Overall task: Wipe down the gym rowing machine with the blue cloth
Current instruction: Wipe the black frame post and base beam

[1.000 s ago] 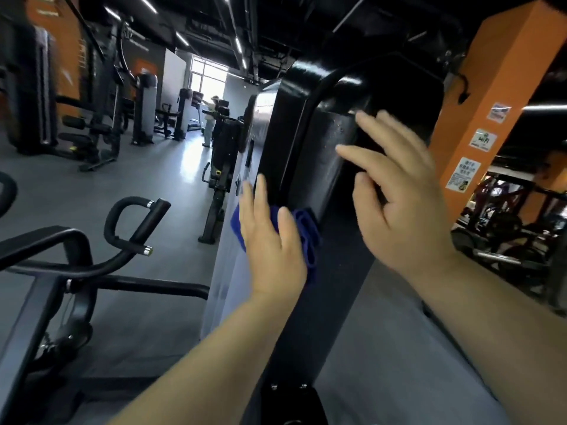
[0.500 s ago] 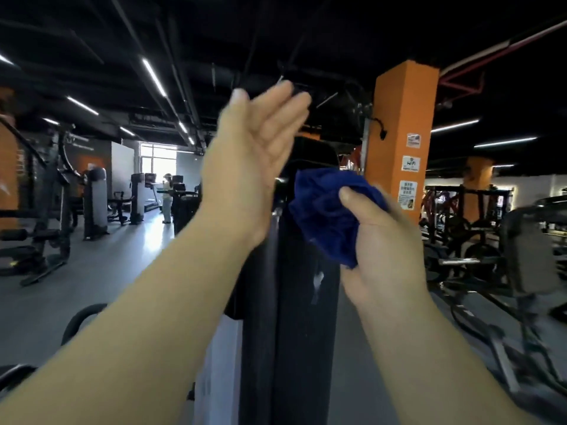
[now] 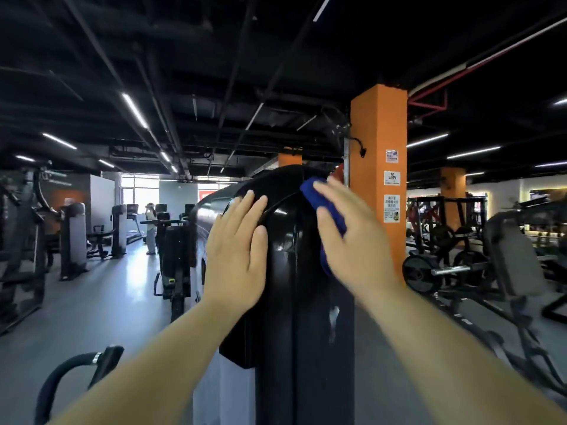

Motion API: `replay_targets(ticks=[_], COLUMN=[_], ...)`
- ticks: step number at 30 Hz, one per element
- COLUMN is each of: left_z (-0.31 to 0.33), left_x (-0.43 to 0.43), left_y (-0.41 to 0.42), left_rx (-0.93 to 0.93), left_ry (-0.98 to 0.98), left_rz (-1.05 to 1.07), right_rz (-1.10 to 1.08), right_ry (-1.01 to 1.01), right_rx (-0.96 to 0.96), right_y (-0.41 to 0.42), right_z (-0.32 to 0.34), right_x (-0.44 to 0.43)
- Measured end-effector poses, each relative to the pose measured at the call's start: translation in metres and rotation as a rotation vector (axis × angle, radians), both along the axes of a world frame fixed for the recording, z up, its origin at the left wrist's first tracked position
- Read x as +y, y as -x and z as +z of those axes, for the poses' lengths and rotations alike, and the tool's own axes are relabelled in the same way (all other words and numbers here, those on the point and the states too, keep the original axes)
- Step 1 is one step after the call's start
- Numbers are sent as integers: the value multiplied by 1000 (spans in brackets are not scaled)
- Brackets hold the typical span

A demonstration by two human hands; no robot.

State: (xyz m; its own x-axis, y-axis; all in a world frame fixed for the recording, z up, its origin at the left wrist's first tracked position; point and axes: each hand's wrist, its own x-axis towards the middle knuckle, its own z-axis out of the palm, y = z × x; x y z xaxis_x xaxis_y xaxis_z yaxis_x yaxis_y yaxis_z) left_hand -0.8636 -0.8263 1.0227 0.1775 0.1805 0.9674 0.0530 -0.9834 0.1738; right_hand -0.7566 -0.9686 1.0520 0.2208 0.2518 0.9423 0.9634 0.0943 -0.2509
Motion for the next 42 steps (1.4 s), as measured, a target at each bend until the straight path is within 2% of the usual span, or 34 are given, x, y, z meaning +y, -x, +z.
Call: replay_targets(ticks=[1, 3, 9, 11, 16, 20, 23, 25, 28, 30, 34, 36, 38, 40, 42], left_z=[-1, -3, -6, -7, -6, -6, -7, -8, -8, -8, -7, -8, -8, -8, -10], left_x=[0, 3, 8, 8, 7, 8, 8, 8, 8, 7, 6, 6, 5, 4, 1], left_y=[-3, -7, -8, -9, -9, -8, -9, -9, -9, -9, -8, -7, -7, -6, -4], left_rx=[-28, -65, -91, -93, -90, -99, -103, -110, -114, -104, -103, -96, -77, -58, -27], left_ry=[1, 10, -16, -31, -20, -51, -55, -49, -35, -33, -36, -34, -24, -7, 27], left_rz=[-13, -37, -59, -60, -60, -48, -43, -53, -62, -58, -36, -24, -23, -22, -12], right_rz=[37, 45, -29, -32, -10, -119, -92, -54, 97, 159, -35, -56, -39, -15, 87], right_ry=[28, 30, -45, -6, 1, -58, -30, 20, 41, 44, 35, 87, 148, 172, 138], right_rx=[72, 52, -241, -312, 55, -53, -180, -205, 37, 173, -72, -186, -256, -195, 2], right_y=[-3, 1, 19, 10, -6, 22, 24, 11, -5, -4, 26, 28, 14, 5, -6], right_z=[22, 39, -91, -75, 28, -39, -84, -61, 3, 20, -64, -105, -98, -62, -17], right_x=[4, 9, 13, 8, 10, 18, 15, 7, 1, 1, 9, 6, -3, -7, -9])
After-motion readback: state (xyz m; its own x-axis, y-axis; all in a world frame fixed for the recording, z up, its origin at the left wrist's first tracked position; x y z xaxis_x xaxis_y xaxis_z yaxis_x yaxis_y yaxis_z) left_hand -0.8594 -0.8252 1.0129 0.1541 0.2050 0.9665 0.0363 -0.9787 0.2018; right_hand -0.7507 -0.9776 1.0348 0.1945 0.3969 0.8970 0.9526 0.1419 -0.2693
